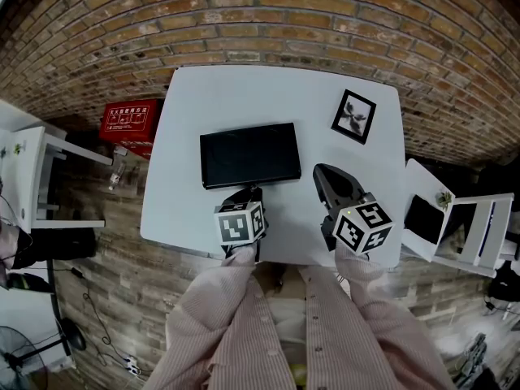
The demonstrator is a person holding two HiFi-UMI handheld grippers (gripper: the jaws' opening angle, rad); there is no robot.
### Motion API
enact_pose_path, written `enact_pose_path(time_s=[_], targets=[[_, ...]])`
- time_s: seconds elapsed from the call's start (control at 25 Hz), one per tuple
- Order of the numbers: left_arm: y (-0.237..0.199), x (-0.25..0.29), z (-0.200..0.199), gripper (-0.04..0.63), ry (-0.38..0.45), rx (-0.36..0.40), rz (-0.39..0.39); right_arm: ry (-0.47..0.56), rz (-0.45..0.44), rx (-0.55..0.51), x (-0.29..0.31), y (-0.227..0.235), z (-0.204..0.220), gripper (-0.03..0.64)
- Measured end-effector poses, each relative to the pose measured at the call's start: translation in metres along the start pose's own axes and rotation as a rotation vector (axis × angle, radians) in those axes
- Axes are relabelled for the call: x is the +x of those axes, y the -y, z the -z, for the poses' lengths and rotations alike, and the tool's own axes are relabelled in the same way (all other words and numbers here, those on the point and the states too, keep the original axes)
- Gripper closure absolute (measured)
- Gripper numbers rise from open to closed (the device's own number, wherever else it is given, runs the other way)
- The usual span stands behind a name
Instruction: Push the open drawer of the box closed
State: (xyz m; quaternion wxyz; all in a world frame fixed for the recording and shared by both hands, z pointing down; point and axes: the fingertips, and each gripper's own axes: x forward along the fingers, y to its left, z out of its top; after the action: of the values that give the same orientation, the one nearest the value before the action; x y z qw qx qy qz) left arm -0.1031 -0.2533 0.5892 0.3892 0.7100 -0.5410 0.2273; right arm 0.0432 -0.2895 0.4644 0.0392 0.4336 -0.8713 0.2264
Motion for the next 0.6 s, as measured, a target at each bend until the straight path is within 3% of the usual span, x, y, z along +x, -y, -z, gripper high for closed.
enact_pose_path(time_s=[0.6], targets=[[-0.0022,0.0025,-0.0019,0.538,0.005,0.005,-0.002,-0.004,0.005,0.002,0.0026,0.0004,0.0004,0.614]])
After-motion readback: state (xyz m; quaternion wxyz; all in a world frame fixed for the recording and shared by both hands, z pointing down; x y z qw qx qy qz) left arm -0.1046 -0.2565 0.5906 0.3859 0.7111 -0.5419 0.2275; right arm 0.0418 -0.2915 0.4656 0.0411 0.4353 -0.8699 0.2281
